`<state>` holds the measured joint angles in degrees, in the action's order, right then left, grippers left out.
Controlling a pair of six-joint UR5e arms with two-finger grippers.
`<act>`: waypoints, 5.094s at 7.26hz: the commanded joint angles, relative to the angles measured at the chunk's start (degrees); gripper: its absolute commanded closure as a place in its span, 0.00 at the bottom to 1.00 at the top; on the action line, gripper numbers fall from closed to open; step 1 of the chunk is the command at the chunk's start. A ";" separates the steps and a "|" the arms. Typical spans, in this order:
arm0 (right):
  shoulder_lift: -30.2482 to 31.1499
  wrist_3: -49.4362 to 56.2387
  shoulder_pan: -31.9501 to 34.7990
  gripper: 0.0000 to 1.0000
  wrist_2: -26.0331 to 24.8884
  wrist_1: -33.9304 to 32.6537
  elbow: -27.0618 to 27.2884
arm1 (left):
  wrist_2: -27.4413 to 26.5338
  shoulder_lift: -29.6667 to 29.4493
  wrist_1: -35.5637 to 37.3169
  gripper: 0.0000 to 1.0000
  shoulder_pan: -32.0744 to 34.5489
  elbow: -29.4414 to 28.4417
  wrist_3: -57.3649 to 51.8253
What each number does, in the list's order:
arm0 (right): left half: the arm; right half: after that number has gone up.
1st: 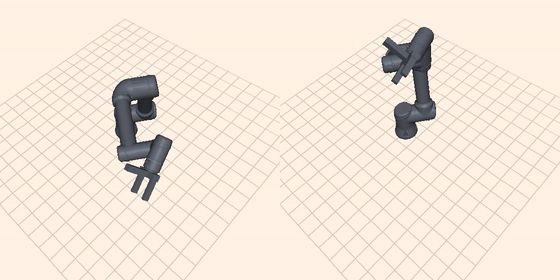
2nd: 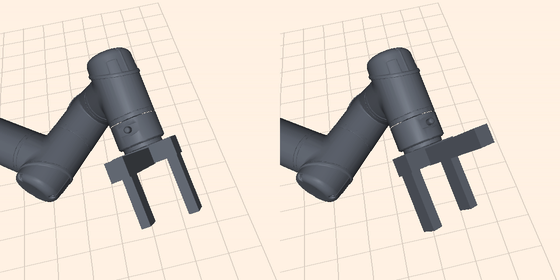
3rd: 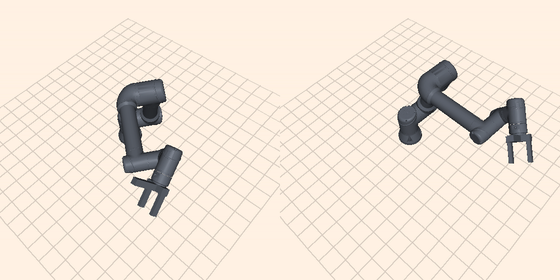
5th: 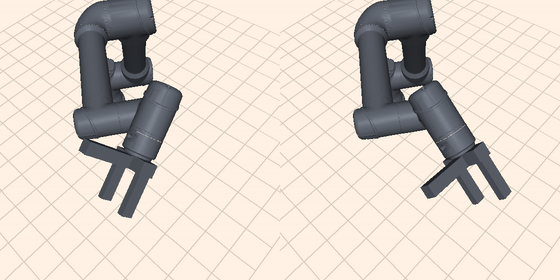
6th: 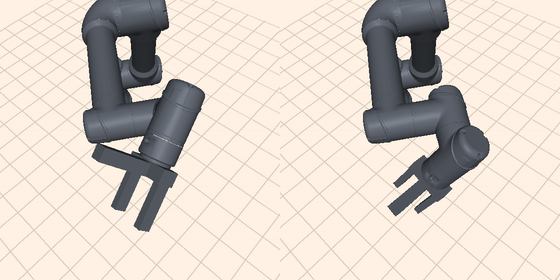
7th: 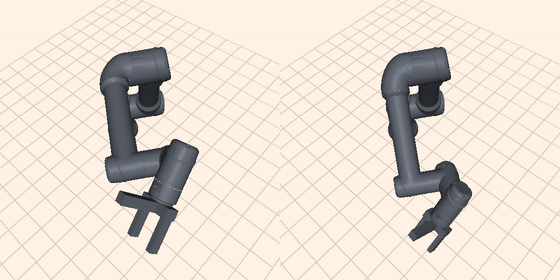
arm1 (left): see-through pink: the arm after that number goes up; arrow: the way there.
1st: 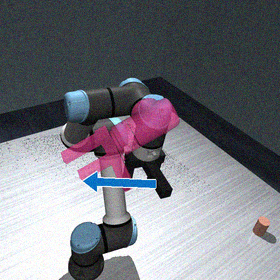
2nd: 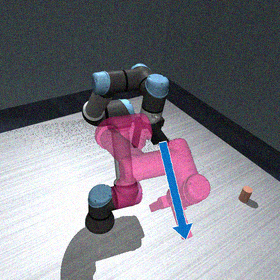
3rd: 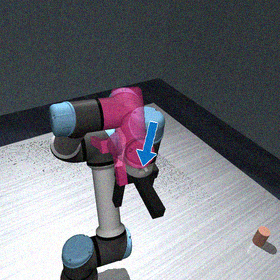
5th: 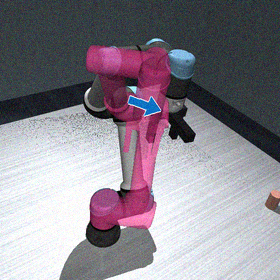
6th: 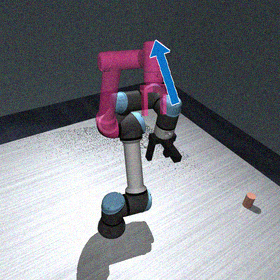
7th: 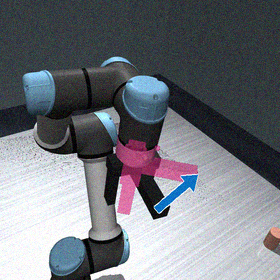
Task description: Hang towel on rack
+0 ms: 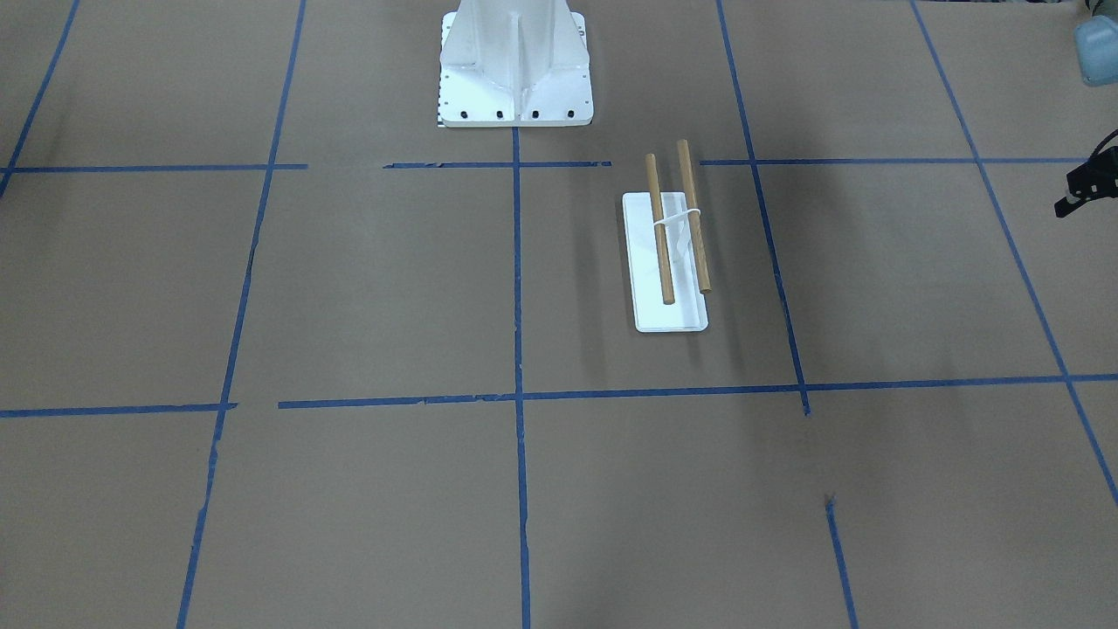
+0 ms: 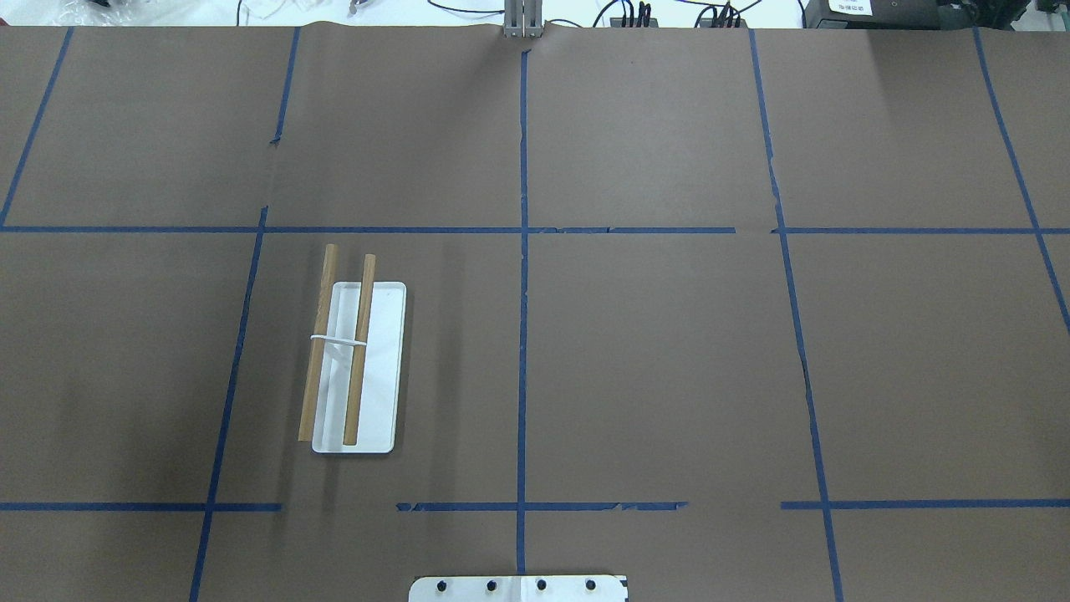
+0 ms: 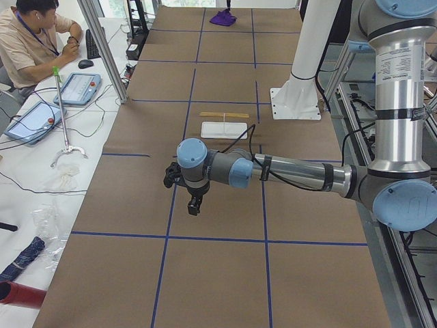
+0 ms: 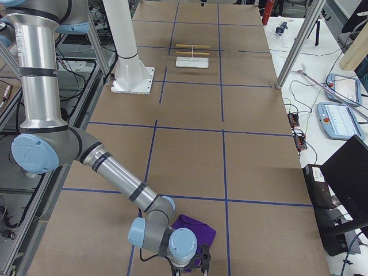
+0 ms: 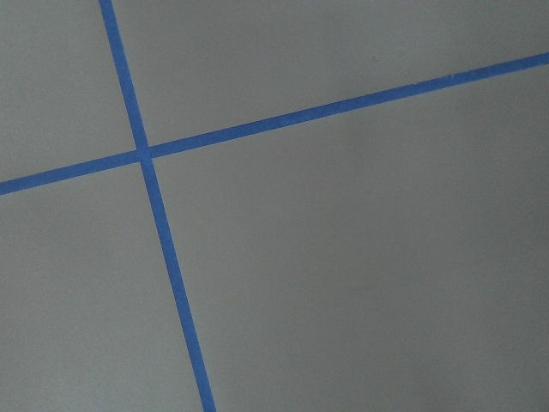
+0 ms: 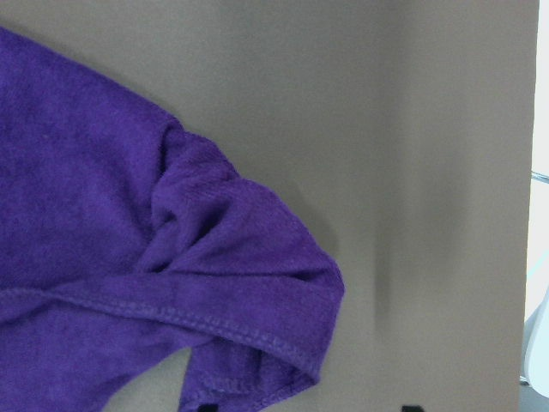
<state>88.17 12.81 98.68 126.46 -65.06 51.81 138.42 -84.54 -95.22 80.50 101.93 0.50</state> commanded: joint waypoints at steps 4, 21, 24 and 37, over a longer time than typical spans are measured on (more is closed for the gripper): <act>-2.66 -0.33 -0.69 0.23 -0.95 0.03 -2.76 | 0.01 -0.01 0.03 0.00 0.01 0.11 -0.06; 0.51 -3.56 -4.03 1.00 8.24 0.55 16.98 | 1.06 0.70 0.03 0.00 0.01 1.08 -0.06; -0.37 -25.92 -9.18 1.00 17.74 0.38 31.72 | 0.98 -1.40 -1.11 0.00 0.01 1.87 0.02; -41.32 -101.80 -57.72 1.00 6.43 -4.46 48.92 | 3.26 -30.92 -32.26 0.04 -26.61 -1.21 94.95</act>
<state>48.60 -92.59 42.63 133.34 -68.49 100.94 142.24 -112.26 -130.04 56.34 100.61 92.55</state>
